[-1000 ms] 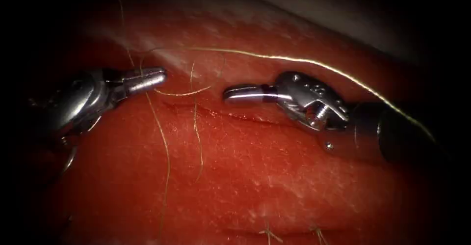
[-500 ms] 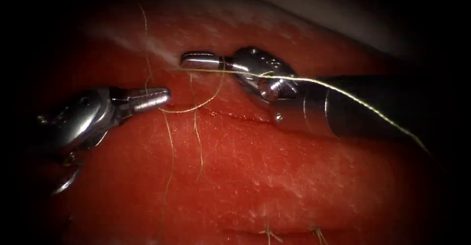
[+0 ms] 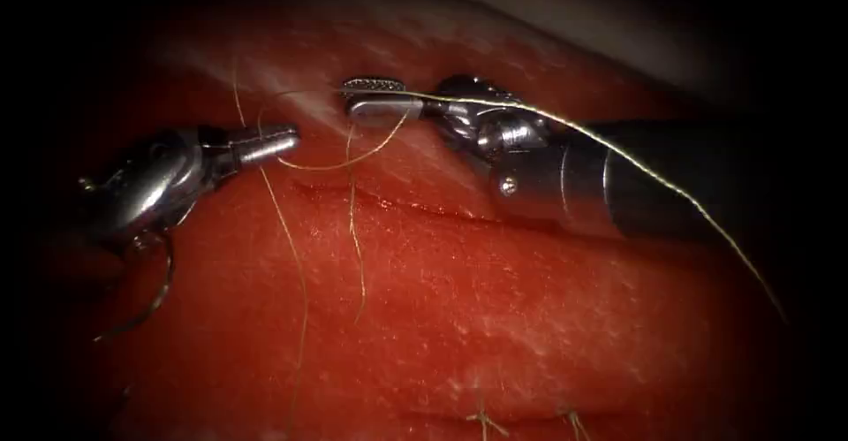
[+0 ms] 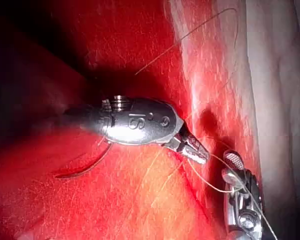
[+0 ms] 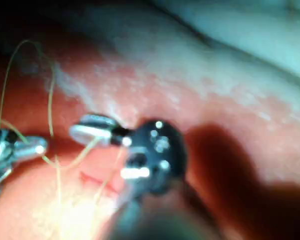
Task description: Wound Closure
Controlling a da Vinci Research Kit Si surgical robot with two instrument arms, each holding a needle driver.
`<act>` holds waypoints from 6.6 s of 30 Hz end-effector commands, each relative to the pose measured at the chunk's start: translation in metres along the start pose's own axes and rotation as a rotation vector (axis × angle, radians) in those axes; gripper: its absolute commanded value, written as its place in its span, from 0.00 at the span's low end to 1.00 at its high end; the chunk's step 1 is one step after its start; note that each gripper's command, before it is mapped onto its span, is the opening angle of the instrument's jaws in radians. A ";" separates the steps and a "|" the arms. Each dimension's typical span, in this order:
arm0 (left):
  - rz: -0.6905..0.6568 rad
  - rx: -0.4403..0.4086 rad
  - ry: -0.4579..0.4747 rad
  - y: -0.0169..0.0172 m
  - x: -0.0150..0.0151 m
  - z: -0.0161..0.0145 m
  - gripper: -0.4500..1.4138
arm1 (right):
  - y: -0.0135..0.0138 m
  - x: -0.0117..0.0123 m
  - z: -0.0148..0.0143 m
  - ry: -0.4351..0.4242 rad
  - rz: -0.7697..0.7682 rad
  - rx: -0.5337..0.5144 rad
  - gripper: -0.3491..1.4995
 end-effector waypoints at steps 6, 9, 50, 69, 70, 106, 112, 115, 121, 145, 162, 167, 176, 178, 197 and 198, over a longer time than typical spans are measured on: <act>-0.043 0.018 0.000 -0.0007 -0.0015 0.0006 0.05 | -0.0010 -0.0013 0.0010 -0.047 0.028 0.083 0.57; -0.072 0.024 -0.002 -0.0011 -0.0023 0.0006 0.05 | -0.0018 -0.0017 0.0012 -0.075 0.024 0.135 0.55; -0.537 -0.017 -0.036 -0.0015 -0.0075 -0.0015 0.05 | -0.0033 -0.0065 0.0007 -0.538 -0.351 0.445 0.60; -0.540 -0.025 -0.039 -0.0009 -0.0070 -0.0022 0.05 | -0.0019 -0.0100 0.0021 -0.873 -0.512 0.572 0.44; -0.540 -0.025 -0.038 -0.0008 -0.0070 -0.0022 0.05 | -0.0019 -0.0104 0.0021 -0.885 -0.528 0.575 0.44; -0.544 -0.122 -0.135 0.0165 -0.0002 -0.0051 0.05 | 0.0032 -0.0051 -0.0003 -0.783 -0.407 0.283 0.00; -0.548 -0.156 -0.150 0.0220 0.0021 -0.0049 0.05 | 0.0041 -0.0043 -0.0005 -0.768 -0.415 0.250 0.00; -0.549 -0.167 -0.155 0.0240 0.0030 -0.0048 0.05 | 0.0045 -0.0039 -0.0005 -0.769 -0.419 0.237 0.00; -0.550 -0.183 -0.162 0.0266 0.0043 -0.0061 0.05 | 0.0051 -0.0034 -0.0005 -0.768 -0.421 0.226 0.00; -0.549 -0.205 -0.175 0.0299 0.0058 -0.0078 0.05 | 0.0075 -0.0034 -0.0005 -0.701 -0.430 0.027 0.00; -0.256 -0.233 -0.223 0.0265 0.0091 -0.0021 0.05 | 0.0054 -0.0003 -0.0030 -0.476 -0.444 -0.321 0.73; -0.114 -0.234 -0.194 0.0191 0.0136 0.0026 0.05 | 0.0013 0.0039 -0.0055 -0.354 -0.428 -0.424 0.83; -0.066 -0.184 -0.168 0.0099 0.0138 0.0063 0.05 | -0.0009 0.0005 -0.0037 -0.369 -0.413 -0.350 0.76; -0.066 -0.193 -0.168 0.0088 0.0133 0.0070 0.05 | -0.0011 -0.0001 -0.0029 -0.368 -0.413 -0.344 0.71; 0.065 -0.163 -0.016 0.0017 0.0103 0.0122 0.05 | -0.0023 -0.0058 -0.0011 -0.232 -0.365 -0.302 0.00; 0.071 -0.160 -0.015 0.0015 0.0103 0.0121 0.05 | -0.0024 -0.0060 -0.0010 -0.218 -0.361 -0.296 0.00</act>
